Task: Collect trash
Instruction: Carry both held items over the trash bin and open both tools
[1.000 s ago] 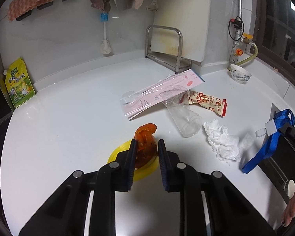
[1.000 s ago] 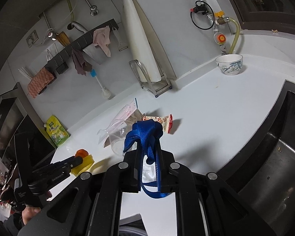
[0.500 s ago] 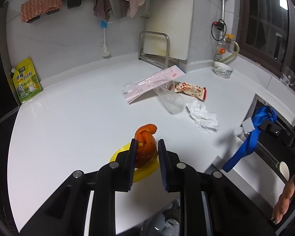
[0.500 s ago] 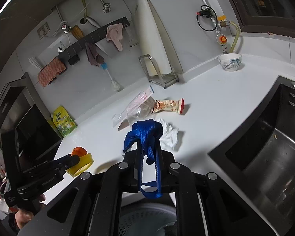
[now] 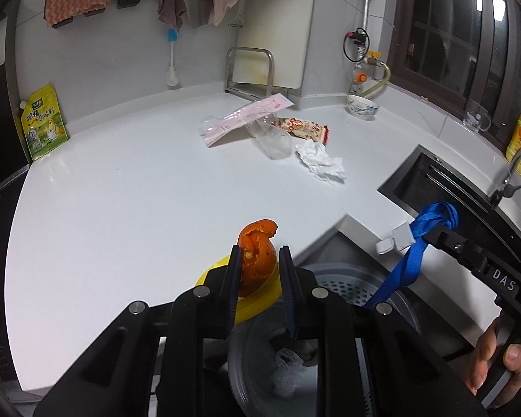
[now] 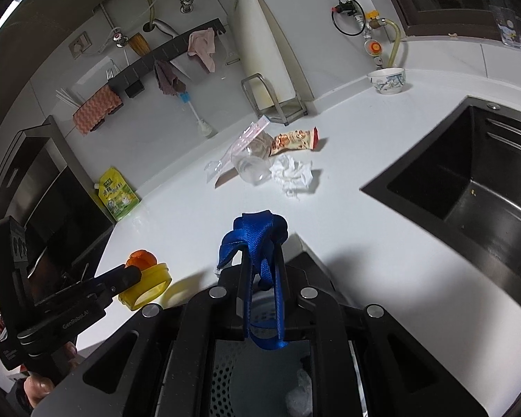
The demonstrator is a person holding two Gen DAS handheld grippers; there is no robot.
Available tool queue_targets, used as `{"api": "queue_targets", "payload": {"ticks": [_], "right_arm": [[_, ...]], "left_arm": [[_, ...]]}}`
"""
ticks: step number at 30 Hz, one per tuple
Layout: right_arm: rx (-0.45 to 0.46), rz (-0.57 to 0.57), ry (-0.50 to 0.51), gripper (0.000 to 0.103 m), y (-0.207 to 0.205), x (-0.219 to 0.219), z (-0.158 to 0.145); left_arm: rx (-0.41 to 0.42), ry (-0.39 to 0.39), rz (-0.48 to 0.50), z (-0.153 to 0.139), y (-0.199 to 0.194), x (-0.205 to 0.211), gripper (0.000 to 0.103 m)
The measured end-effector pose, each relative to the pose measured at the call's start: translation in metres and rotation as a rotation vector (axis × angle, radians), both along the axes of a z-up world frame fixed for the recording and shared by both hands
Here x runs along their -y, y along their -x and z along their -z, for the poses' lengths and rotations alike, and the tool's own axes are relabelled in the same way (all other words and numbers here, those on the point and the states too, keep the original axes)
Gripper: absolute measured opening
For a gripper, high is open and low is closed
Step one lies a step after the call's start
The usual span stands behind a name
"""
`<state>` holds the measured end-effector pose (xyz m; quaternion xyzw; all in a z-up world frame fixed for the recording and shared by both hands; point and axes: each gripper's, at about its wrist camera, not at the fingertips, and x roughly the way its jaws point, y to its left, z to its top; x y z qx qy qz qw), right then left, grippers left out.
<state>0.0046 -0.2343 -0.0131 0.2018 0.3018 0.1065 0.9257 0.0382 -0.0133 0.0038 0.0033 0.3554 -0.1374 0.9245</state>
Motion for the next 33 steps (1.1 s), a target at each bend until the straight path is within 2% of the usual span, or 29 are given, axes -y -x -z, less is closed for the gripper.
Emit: {"api": "queue_targets", "payload": {"ticks": [7, 17, 23, 24, 25, 26, 27, 30, 31, 33], "right_arm": [[-0.040, 0.000, 0.042, 0.010, 0.030, -0.008, 0.020], [-0.132, 0.021, 0.065, 0.010, 0.052, -0.005, 0.053], [-0.159, 0.023, 0.063, 0.011, 0.052, -0.004, 0.062], [-0.162, 0.024, 0.065, 0.013, 0.052, -0.005, 0.063], [-0.164, 0.024, 0.068, 0.026, 0.052, -0.005, 0.063], [-0.160, 0.029, 0.071, 0.038, 0.053, -0.005, 0.062], [-0.146, 0.044, 0.081, 0.041, 0.055, -0.004, 0.061], [-0.142, 0.054, 0.084, 0.045, 0.056, -0.002, 0.060], [-0.143, 0.056, 0.080, 0.045, 0.056, -0.001, 0.060], [-0.144, 0.059, 0.075, 0.045, 0.056, 0.001, 0.061]], "left_arm": [[-0.028, 0.044, 0.083, 0.016, 0.031, 0.012, 0.022], [-0.106, 0.031, 0.158, 0.054, 0.048, 0.037, 0.022], [-0.105, 0.011, 0.168, 0.058, 0.052, 0.046, 0.022], [-0.108, 0.009, 0.166, 0.059, 0.051, 0.046, 0.022], [-0.110, 0.009, 0.161, 0.059, 0.051, 0.045, 0.023], [-0.114, 0.009, 0.153, 0.059, 0.050, 0.044, 0.024], [-0.117, 0.010, 0.147, 0.059, 0.050, 0.043, 0.028], [-0.126, 0.015, 0.117, 0.061, 0.047, 0.038, 0.049], [-0.125, 0.019, 0.106, 0.061, 0.047, 0.036, 0.059], [-0.120, 0.030, 0.093, 0.060, 0.047, 0.032, 0.061]]}}
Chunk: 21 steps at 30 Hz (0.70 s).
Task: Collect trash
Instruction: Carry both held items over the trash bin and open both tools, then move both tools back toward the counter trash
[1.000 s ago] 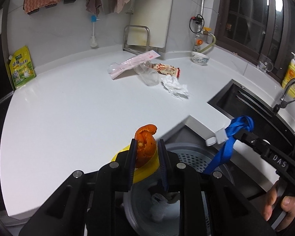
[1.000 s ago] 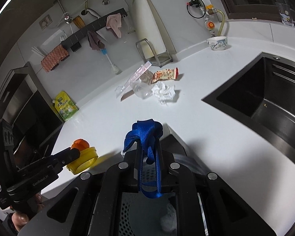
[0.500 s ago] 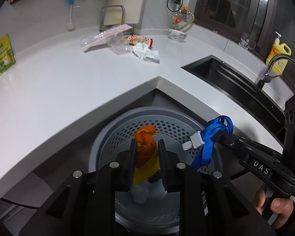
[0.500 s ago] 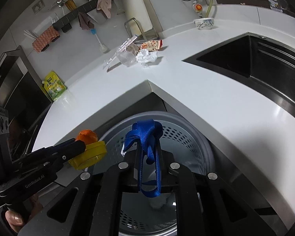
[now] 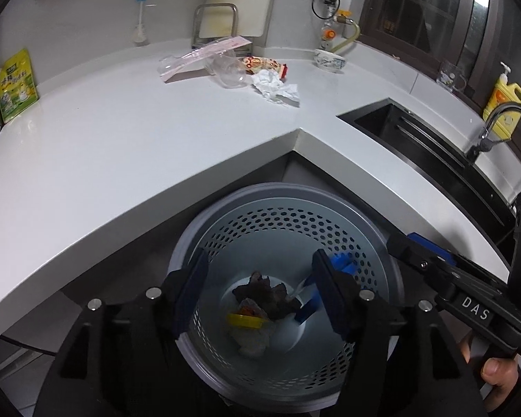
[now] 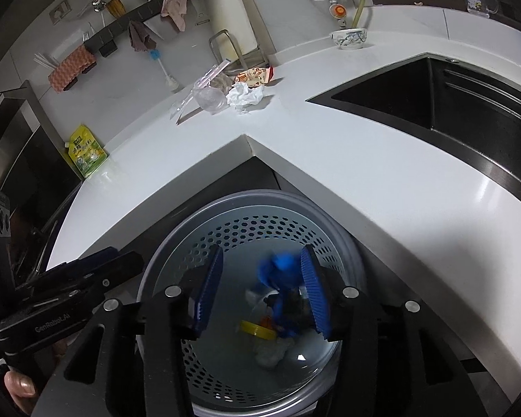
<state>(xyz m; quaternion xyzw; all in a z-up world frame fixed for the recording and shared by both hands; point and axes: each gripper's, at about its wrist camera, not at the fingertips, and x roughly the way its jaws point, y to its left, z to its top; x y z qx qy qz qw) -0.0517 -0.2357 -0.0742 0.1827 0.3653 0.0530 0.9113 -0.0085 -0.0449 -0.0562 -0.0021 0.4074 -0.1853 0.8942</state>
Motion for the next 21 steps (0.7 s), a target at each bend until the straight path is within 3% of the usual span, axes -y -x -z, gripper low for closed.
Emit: {"api": "queue_targets", "payload": {"ticks": [21], "right_arm": [[-0.014, -0.027, -0.007, 0.048, -0.0016, -0.0079, 0.0039]], "left_arm": [[-0.015, -0.004, -0.029, 0.0001, -0.0016, -0.0075, 0.067]]}}
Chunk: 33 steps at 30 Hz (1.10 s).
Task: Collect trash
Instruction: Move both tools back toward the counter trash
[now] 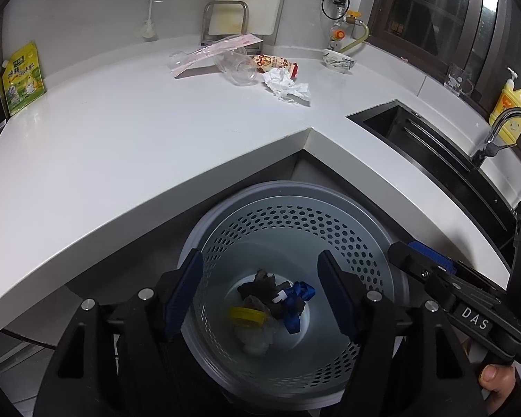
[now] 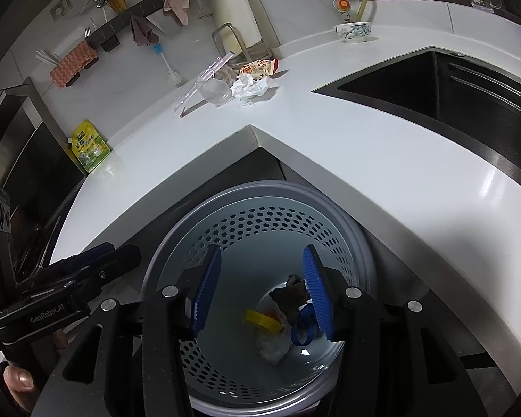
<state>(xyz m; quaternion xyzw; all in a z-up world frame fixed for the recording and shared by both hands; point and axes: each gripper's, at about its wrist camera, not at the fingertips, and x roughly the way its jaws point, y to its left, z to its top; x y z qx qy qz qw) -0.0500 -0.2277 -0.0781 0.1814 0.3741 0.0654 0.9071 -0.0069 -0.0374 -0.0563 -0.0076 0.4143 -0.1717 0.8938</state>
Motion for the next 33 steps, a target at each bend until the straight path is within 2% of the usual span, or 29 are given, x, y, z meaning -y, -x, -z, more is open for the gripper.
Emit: {"api": "queue_targets", "payload": {"ticks": [5, 12, 18, 25, 30, 33], "right_arm": [[0.003, 0.004, 0.004, 0.051, 0.000, 0.001, -0.002], [-0.016, 0.006, 0.013, 0.051, -0.008, 0.004, 0.002], [-0.022, 0.001, 0.009, 0.051, -0.026, 0.009, 0.002], [0.030, -0.031, 0.057, 0.057, -0.070, 0.010, -0.019], [0.056, -0.065, 0.098, 0.058, -0.112, 0.010, -0.033], [0.073, -0.087, 0.130, 0.062, -0.139, 0.009, -0.042]], "left_arm": [[0.000, 0.010, -0.004, -0.001, -0.004, -0.002, 0.073], [0.011, 0.010, -0.023, -0.006, -0.014, -0.005, 0.074], [0.049, 0.002, -0.066, -0.015, -0.032, -0.013, 0.078], [0.080, -0.007, -0.114, -0.027, -0.072, -0.019, 0.085], [0.120, -0.015, -0.157, -0.043, -0.110, -0.024, 0.090], [0.129, -0.025, -0.184, -0.051, -0.138, -0.025, 0.091]]}}
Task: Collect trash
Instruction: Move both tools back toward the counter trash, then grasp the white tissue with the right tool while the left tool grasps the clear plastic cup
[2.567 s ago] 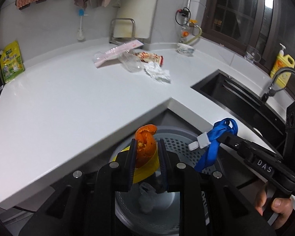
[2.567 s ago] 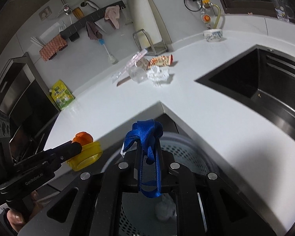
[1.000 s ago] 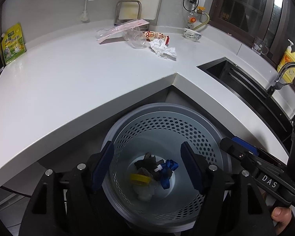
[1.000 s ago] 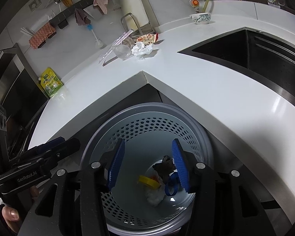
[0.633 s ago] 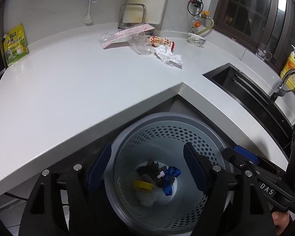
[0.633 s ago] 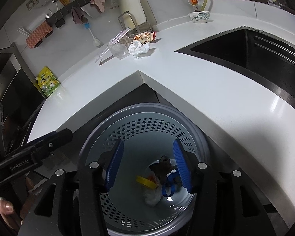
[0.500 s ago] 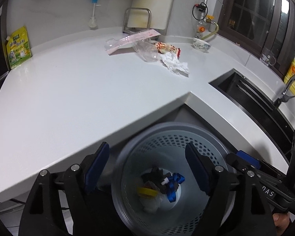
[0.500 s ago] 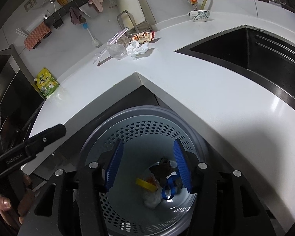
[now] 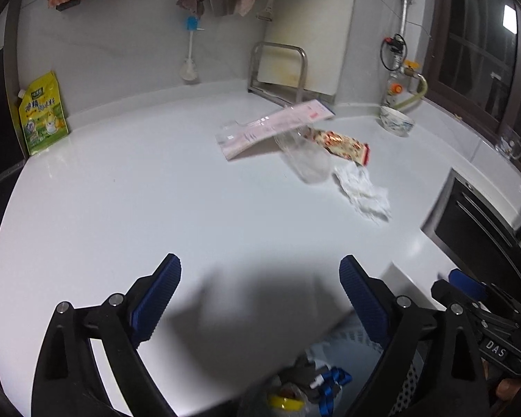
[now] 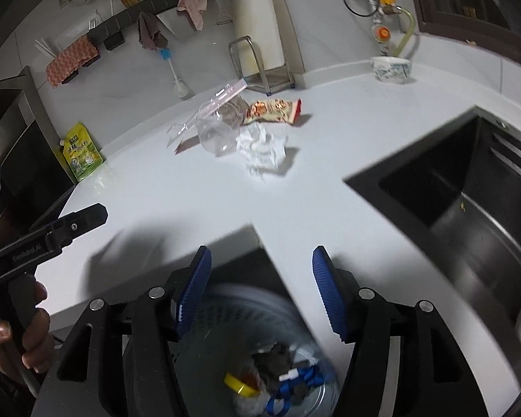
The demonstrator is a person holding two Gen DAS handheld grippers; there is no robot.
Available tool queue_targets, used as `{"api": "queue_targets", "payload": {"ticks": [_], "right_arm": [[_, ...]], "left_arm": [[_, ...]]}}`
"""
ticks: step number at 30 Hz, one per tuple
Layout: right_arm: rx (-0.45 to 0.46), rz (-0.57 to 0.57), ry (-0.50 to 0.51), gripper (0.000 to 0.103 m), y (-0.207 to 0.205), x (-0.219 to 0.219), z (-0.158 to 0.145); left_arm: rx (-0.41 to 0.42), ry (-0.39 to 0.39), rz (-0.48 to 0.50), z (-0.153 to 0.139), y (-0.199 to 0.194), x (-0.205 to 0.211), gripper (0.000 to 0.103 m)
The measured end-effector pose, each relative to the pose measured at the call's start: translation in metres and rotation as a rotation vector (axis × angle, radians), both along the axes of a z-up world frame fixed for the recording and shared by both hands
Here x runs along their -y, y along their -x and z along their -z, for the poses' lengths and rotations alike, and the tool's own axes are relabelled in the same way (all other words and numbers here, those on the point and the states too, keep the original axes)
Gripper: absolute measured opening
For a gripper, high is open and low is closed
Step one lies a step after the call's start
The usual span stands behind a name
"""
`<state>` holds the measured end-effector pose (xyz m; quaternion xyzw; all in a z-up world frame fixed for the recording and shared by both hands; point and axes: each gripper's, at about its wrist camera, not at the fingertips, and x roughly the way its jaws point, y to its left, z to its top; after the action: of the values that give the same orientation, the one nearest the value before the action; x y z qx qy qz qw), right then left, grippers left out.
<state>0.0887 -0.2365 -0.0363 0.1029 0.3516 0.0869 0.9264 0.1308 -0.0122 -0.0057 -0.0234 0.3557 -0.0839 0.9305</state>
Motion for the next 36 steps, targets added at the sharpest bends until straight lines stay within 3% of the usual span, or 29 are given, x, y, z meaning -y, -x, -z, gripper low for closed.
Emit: {"api": "queue_targets", "payload": {"ticks": [7, 18, 22, 24, 26, 27, 29, 36], "right_arm": [[0.000, -0.036, 0.036, 0.066, -0.066, 0.000, -0.006], [-0.072, -0.090, 0.126, 0.066, -0.150, -0.020, 0.003], [-0.138, -0.115, 0.104, 0.066, -0.173, -0.017, 0.012], [-0.143, -0.125, 0.069, 0.061, -0.178, -0.013, 0.013], [-0.146, -0.136, 0.054, 0.043, -0.180, -0.010, 0.014], [-0.145, -0.139, 0.040, 0.042, -0.180, -0.008, 0.014], [-0.151, -0.148, 0.031, 0.025, -0.181, -0.007, 0.015], [-0.146, -0.110, -0.078, 0.018, -0.184, 0.021, 0.017]], "left_arm": [[-0.011, -0.016, -0.027, -0.002, -0.059, 0.010, 0.094], [-0.035, -0.032, -0.039, 0.004, -0.108, 0.021, 0.094], [-0.044, -0.047, -0.051, 0.006, -0.119, 0.026, 0.094], [-0.047, -0.051, -0.057, 0.006, -0.123, 0.029, 0.094], [-0.052, -0.050, -0.061, 0.007, -0.128, 0.033, 0.094], [-0.055, -0.050, -0.062, 0.008, -0.130, 0.036, 0.094], [-0.060, -0.049, -0.065, 0.009, -0.135, 0.042, 0.094], [-0.093, -0.009, -0.083, 0.011, -0.150, 0.061, 0.094]]}}
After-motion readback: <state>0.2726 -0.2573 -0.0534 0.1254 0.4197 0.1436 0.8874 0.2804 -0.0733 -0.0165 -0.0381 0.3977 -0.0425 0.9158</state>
